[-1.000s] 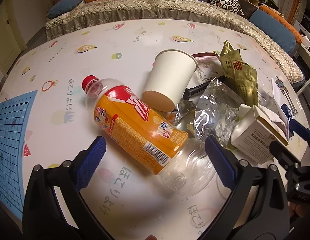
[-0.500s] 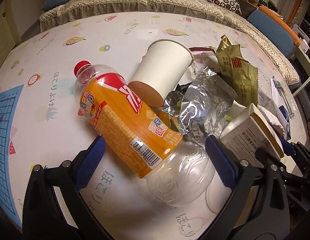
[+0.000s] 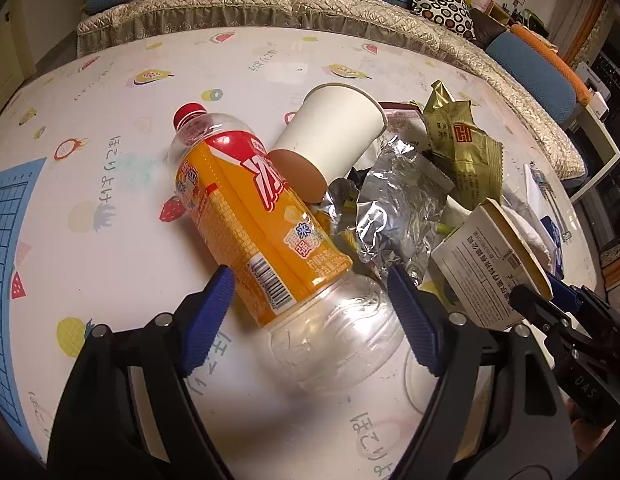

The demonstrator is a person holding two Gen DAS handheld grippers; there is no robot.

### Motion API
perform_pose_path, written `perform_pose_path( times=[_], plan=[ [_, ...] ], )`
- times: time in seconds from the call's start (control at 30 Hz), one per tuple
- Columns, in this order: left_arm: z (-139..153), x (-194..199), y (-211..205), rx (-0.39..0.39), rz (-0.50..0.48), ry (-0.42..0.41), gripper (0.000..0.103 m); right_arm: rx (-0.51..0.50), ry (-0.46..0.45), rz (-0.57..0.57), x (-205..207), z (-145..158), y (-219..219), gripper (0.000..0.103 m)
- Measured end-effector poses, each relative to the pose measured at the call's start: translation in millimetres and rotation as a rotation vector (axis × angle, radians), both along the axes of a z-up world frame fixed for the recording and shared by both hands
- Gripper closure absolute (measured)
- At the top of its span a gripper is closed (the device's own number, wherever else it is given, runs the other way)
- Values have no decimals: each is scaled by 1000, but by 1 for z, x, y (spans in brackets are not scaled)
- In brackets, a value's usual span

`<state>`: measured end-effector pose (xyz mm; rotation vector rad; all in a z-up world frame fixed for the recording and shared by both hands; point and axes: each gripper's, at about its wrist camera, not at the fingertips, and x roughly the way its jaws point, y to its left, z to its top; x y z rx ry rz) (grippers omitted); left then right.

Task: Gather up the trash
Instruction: 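Grasp the white box with the right gripper while the left gripper grasps the orange bottle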

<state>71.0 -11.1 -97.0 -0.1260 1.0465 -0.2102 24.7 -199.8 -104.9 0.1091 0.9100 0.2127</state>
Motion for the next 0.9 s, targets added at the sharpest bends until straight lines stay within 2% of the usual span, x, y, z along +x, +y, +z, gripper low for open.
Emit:
perform_pose_path(
  times=[0.37, 0.6, 0.83, 0.87, 0.9],
  plan=[
    [5, -16, 17, -35, -25, -44, 48, 93, -10, 12, -12, 17, 0, 62],
    [7, -22, 30, -40, -34, -42, 50, 88, -9, 15, -19, 23, 5, 62],
    [15, -32, 42, -56, -39, -83, 52, 112, -28, 9, -26, 38, 7, 62],
    [17, -34, 44, -55, -39, -92, 61, 112, -31, 10, -27, 40, 8, 62],
    [19, -35, 45, -54, -44, -95, 97, 115, -38, 12, -29, 44, 8, 62]
  ],
)
